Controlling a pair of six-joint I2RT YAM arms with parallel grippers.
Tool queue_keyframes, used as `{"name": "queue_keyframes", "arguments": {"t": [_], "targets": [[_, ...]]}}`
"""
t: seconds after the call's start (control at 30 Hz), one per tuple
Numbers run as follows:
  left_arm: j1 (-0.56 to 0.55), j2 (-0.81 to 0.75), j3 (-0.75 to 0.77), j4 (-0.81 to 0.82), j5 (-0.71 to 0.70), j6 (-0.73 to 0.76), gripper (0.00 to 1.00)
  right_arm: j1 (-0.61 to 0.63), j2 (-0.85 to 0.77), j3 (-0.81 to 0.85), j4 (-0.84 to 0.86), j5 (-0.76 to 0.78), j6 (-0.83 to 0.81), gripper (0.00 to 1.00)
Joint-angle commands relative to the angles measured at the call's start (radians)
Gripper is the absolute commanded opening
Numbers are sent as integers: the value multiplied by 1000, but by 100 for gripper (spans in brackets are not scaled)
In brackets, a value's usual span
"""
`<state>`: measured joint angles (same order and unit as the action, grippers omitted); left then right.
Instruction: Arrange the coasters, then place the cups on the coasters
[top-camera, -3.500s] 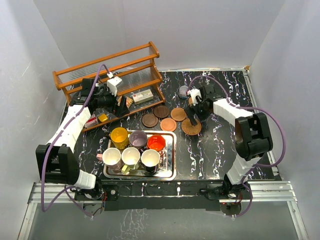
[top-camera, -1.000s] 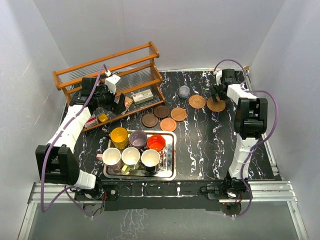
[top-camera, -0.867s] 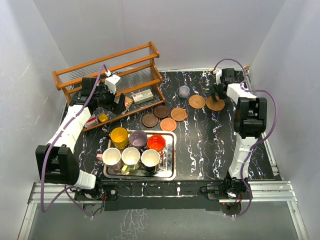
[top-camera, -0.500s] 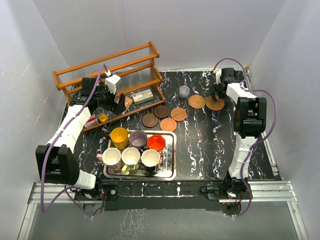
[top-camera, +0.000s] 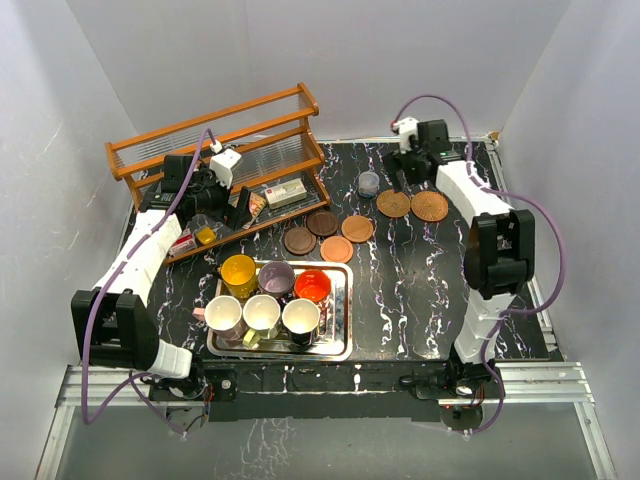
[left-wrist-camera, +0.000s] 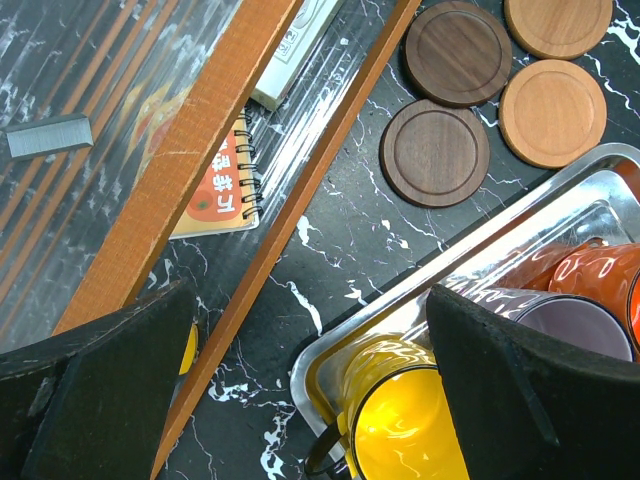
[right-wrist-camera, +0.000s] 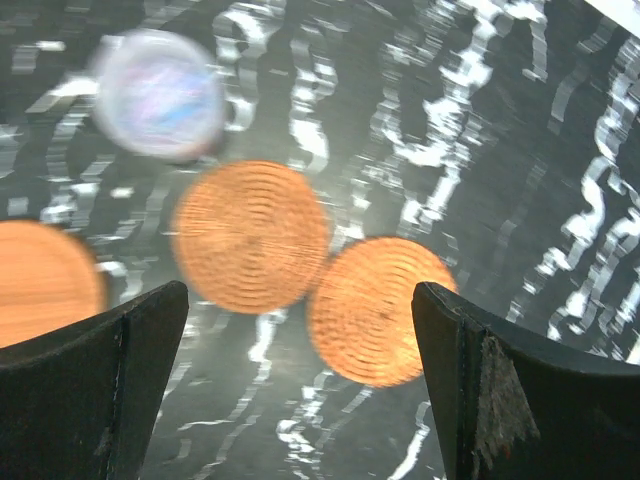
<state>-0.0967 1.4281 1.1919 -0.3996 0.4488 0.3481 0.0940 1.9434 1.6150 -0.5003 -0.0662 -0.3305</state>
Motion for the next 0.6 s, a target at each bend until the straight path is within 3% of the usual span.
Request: {"name": "queue_keyframes", "arguments": {"t": [0.0,0.27,0.57], "targets": [[-5,-45,18,-2,12,3,99,122,-44,-53,31,-91,12,94],[-4,-55,15,1,-18,-6,99,255,23,-76,57,-58,-6,94],[-4,-81,9,16,-47,-9,99,286,63,-140,48,-13,-43,93]]}}
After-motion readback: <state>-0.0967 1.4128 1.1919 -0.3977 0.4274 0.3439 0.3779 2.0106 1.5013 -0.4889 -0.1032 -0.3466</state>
